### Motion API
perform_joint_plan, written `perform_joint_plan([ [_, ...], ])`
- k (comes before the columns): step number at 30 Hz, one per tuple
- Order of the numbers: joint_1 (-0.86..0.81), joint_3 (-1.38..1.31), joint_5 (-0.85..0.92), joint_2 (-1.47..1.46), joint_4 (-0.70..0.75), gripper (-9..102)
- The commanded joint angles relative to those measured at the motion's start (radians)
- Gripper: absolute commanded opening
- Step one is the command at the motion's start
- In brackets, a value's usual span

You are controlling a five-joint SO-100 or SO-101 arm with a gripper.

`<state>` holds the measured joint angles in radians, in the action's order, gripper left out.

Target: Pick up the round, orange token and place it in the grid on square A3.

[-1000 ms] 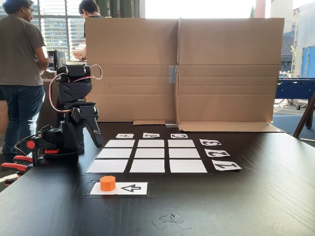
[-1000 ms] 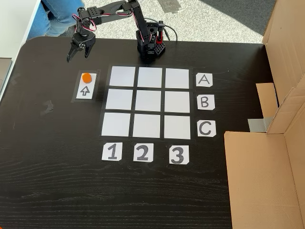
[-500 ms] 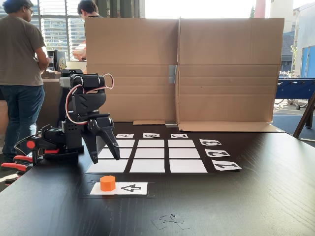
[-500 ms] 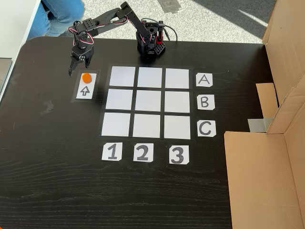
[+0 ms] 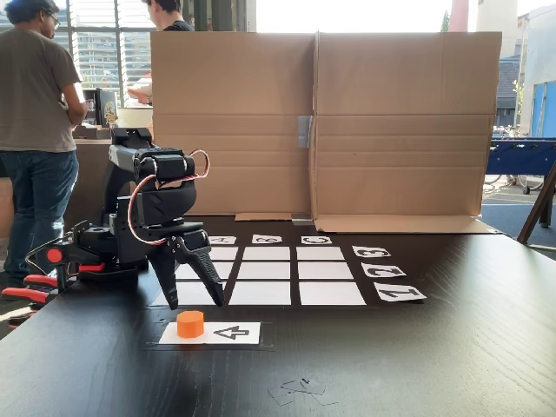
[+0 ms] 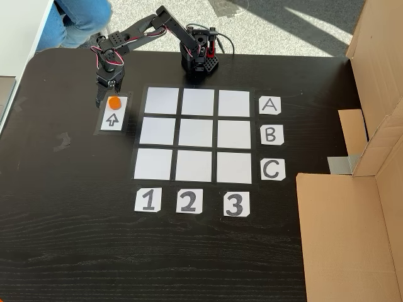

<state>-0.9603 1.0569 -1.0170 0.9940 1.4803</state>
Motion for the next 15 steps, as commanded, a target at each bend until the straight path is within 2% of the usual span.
perform_joint_plan([
  [1, 0.011, -0.023, 0.011, 0.0, -0.008, 40],
  [15, 0.014, 0.02, 0.021, -0.041, -0.035, 40],
])
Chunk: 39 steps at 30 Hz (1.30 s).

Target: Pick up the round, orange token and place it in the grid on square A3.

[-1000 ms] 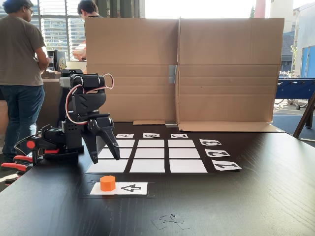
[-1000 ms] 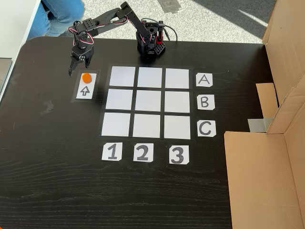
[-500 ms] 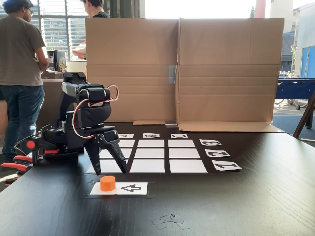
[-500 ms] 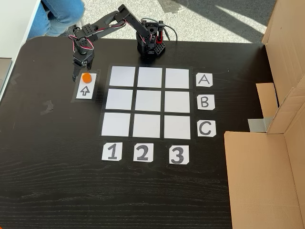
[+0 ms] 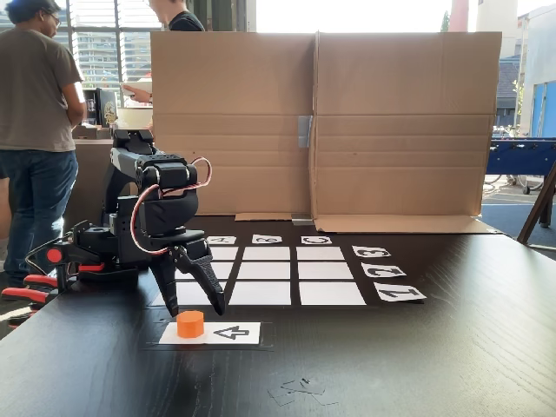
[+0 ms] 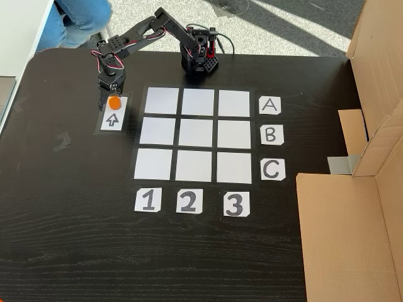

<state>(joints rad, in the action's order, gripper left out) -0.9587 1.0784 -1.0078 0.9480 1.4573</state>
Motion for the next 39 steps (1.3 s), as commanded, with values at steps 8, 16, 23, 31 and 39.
perform_joint_plan([
  [8, 0.014, 0.005, 0.015, -0.012, -0.025, 40],
  [16, 0.02, 0.04, 0.031, -0.018, -0.057, -1],
  [23, 0.012, 0.04, 0.031, -0.015, -0.071, -1],
  [31, -0.023, 0.107, 0.031, 0.129, -0.21, -1],
  [39, -0.023, 0.36, 0.173, 0.434, -0.233, -1],
])
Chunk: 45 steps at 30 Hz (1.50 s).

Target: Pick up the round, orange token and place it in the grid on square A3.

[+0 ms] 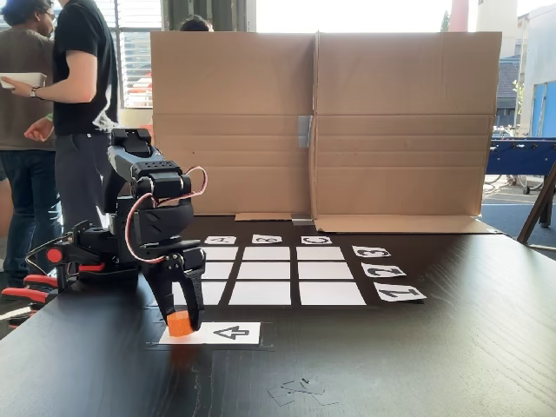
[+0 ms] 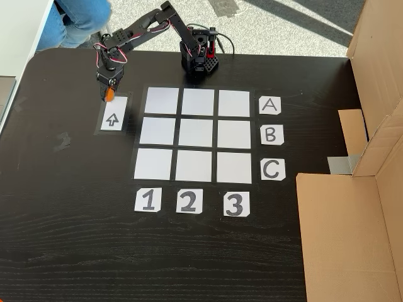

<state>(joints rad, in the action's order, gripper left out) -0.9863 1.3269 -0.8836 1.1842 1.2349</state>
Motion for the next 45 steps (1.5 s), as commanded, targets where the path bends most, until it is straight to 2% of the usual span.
perform_joint_plan([
  [1, 0.014, 0.153, 0.087, 0.244, -0.011, -1],
  [11, 0.152, 0.468, 0.463, 0.67, 0.017, -1],
  [19, 0.347, 0.649, 0.661, 1.005, 0.17, -1],
  [26, 0.606, 0.742, 0.681, 1.192, 0.33, -1],
  [39, 1.114, 0.943, 0.664, 1.313, 0.331, -1],
  [45, 1.259, 0.982, 0.637, 1.293, 0.324, 0],
])
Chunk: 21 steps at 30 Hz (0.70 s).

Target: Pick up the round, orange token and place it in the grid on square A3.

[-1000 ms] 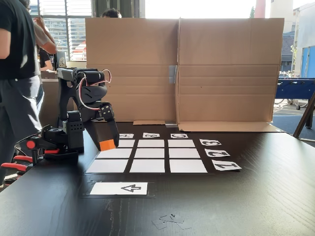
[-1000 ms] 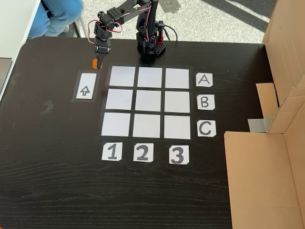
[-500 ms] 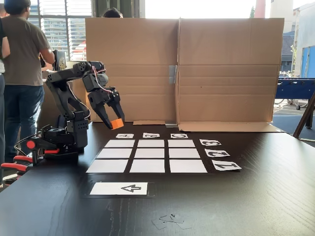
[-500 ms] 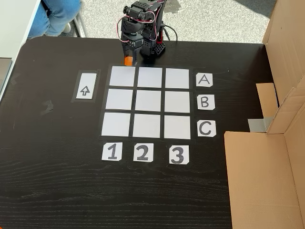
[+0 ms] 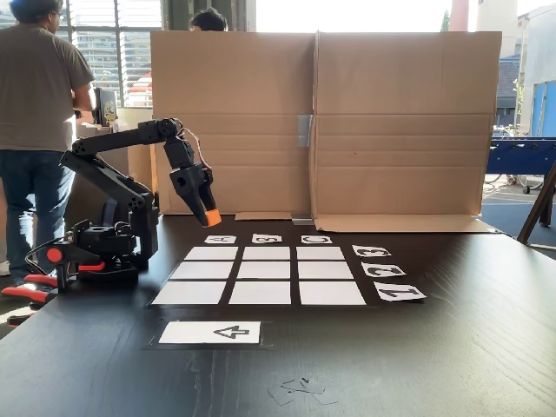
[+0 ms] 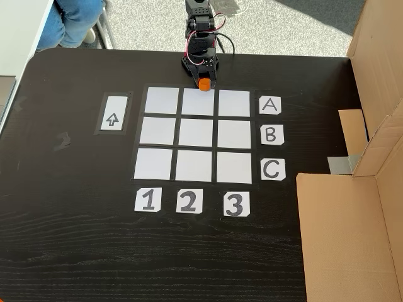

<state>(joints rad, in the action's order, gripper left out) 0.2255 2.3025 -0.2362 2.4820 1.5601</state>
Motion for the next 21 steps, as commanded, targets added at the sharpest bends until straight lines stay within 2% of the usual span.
perform_joint_plan([
  [1, 0.063, 0.009, -0.011, -0.011, -0.003, 0],
  [16, 0.331, -0.003, -0.048, -0.193, -0.023, 0],
  [21, 0.385, 0.003, -0.091, -0.272, -0.124, 0],
])
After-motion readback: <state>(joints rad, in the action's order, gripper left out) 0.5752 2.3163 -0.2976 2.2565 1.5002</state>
